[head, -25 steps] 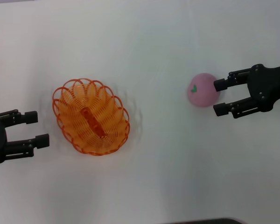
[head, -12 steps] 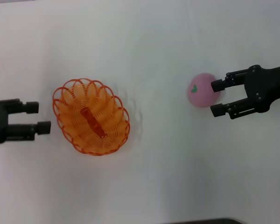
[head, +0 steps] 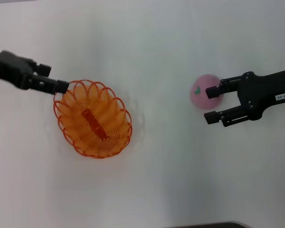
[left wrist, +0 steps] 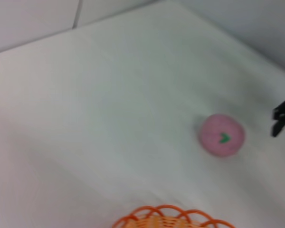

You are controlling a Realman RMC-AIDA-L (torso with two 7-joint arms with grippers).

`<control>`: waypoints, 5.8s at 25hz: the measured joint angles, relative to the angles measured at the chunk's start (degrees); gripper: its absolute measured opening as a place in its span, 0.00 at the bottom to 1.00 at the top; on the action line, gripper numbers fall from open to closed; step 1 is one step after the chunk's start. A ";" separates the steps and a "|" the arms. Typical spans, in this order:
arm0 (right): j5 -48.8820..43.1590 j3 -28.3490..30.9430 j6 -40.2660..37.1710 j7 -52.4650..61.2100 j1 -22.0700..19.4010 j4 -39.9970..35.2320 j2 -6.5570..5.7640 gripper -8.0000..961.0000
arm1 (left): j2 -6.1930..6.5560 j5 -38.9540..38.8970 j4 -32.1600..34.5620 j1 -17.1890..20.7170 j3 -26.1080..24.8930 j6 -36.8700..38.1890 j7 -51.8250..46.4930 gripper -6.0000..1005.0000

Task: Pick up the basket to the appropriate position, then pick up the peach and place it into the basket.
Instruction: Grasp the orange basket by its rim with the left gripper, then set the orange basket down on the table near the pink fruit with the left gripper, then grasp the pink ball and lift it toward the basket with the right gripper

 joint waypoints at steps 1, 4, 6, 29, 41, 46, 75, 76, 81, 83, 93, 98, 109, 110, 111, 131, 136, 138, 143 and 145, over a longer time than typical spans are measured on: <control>0.00 -0.07 0.03 -0.17 -0.03 0.00 0.14 0.85 | -0.01 1.34 0.00 -1.17 1.04 -0.86 -0.62 0.81; 0.00 -0.12 0.30 -1.06 -0.18 0.00 0.53 0.85 | -0.28 5.25 -0.65 -4.31 3.90 -4.33 -2.26 0.81; 0.00 -0.13 0.71 -1.42 -0.28 0.00 0.76 0.85 | -0.36 8.77 -2.12 -6.11 6.90 -8.31 -3.88 0.81; -0.10 -0.29 1.77 -2.18 -0.23 0.09 1.46 0.86 | -2.38 18.34 -23.70 -13.30 16.29 -26.86 -3.99 0.73; -0.19 -0.84 2.35 -2.10 -0.38 0.56 1.73 0.85 | -2.78 17.79 -21.12 -13.00 15.68 -23.34 -2.87 0.44; -0.67 -0.83 2.95 -2.11 -0.40 0.88 1.68 0.85 | -2.86 17.70 -20.75 -12.89 15.65 -22.85 -3.09 0.21; 0.12 3.63 4.25 -2.91 0.19 1.15 0.84 0.85 | -4.35 14.37 -0.46 -6.47 1.31 -11.21 -30.79 0.06; 0.36 3.67 4.42 -2.91 0.19 1.14 0.84 0.85 | -4.64 14.04 -0.45 -6.01 1.31 -11.80 -31.76 0.06; 2.36 4.01 4.24 -2.64 0.21 0.98 0.75 0.86 | -6.48 13.79 -1.12 -4.00 2.27 -15.80 -35.55 0.06; 2.53 4.02 4.04 -2.67 0.22 0.91 0.63 0.86 | -6.70 13.22 -1.39 -2.65 4.16 -18.20 -37.92 0.06; 2.27 3.27 4.49 -3.77 0.96 0.78 -1.05 0.86 | -6.88 -0.95 -4.57 7.02 8.11 -30.67 -41.66 0.06; 2.22 2.97 4.45 -4.20 1.34 0.78 -1.53 0.86 | -6.96 -3.83 -5.27 10.24 10.47 -34.37 -41.87 0.07; 2.10 2.94 5.03 -3.79 2.24 0.42 -1.79 0.86 | -6.61 -4.12 -4.39 11.37 11.52 -35.80 -37.21 0.36; 2.13 2.99 4.84 -3.01 2.54 0.22 -1.80 0.86 | -6.59 -4.26 -3.47 11.72 10.85 -35.81 -35.15 0.40; 2.13 2.99 4.84 -3.01 2.54 0.22 -1.80 0.86 | -6.61 -4.76 -2.26 12.33 10.26 -35.73 -32.73 0.44; -2.60 1.57 0.69 28.94 12.13 -20.97 -2.11 0.83 | -6.59 -26.88 -4.78 22.14 -0.90 -9.24 34.19 0.76; -12.54 -1.70 -2.55 29.64 14.08 -22.99 -1.33 0.82 | -6.60 -24.45 -8.11 21.92 -1.18 -8.79 38.03 0.87; -14.79 -3.72 -3.11 30.66 14.30 -22.78 -0.94 0.82 | -6.56 -24.25 -9.42 21.57 -1.18 -8.59 39.33 0.89; -17.62 -10.68 -2.25 34.05 14.08 -22.72 0.03 0.80 | -6.42 -22.79 -9.92 20.89 -0.91 -8.25 40.54 0.89; -19.27 -12.75 -0.63 35.08 14.17 -22.57 0.56 0.80 | -6.37 -22.22 -9.98 20.63 -0.86 -8.23 40.67 0.89</control>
